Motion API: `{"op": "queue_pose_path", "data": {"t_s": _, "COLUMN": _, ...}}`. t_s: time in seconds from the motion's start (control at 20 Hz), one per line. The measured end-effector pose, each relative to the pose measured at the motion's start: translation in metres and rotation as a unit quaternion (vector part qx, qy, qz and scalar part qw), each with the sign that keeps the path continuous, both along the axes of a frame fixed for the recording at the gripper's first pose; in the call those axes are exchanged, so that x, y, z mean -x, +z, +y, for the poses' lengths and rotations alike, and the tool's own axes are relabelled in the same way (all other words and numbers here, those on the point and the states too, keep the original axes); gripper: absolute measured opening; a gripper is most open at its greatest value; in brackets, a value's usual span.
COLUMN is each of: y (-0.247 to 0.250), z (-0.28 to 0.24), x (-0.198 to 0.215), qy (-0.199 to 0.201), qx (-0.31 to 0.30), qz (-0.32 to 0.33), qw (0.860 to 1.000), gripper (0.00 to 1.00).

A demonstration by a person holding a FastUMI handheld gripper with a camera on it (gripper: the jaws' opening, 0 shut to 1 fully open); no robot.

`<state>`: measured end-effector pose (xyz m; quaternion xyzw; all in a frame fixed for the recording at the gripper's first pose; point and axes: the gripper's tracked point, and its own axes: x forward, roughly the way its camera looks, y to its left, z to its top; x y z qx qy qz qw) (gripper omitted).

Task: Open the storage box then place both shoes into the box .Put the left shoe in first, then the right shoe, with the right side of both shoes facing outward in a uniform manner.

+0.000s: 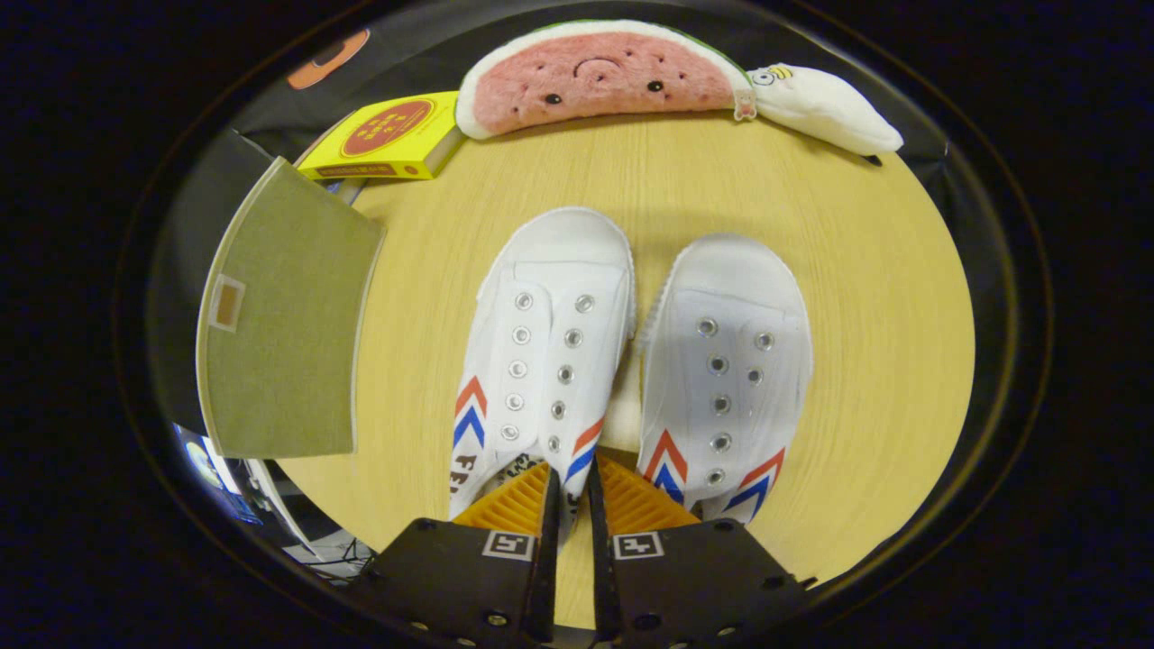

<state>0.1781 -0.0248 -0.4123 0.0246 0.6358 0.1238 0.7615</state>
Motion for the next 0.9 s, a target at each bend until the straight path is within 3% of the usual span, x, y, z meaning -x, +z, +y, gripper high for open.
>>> {"op": "queue_pose_path", "data": {"t_s": 0.05, "y": -0.001, "z": 0.004, "x": 0.002, "qy": 0.009, "qx": -0.011, "qz": -0.004, "qw": 1.0, "gripper": 0.17}}
{"op": "queue_pose_path", "data": {"t_s": 0.2, "y": 0.001, "z": 0.005, "x": -0.001, "qy": -0.019, "qx": -0.036, "qz": 0.002, "qw": 0.999, "gripper": 0.01}}
{"op": "queue_pose_path", "data": {"t_s": 0.6, "y": 0.036, "z": 0.01, "x": 0.014, "qy": -0.051, "qx": -0.129, "qz": -0.021, "qw": 0.99, "gripper": 0.0}}
{"op": "queue_pose_path", "data": {"t_s": 0.9, "y": 0.122, "z": 0.04, "x": 0.026, "qy": -0.024, "qx": -0.162, "qz": -0.083, "qw": 0.983, "gripper": 0.0}}
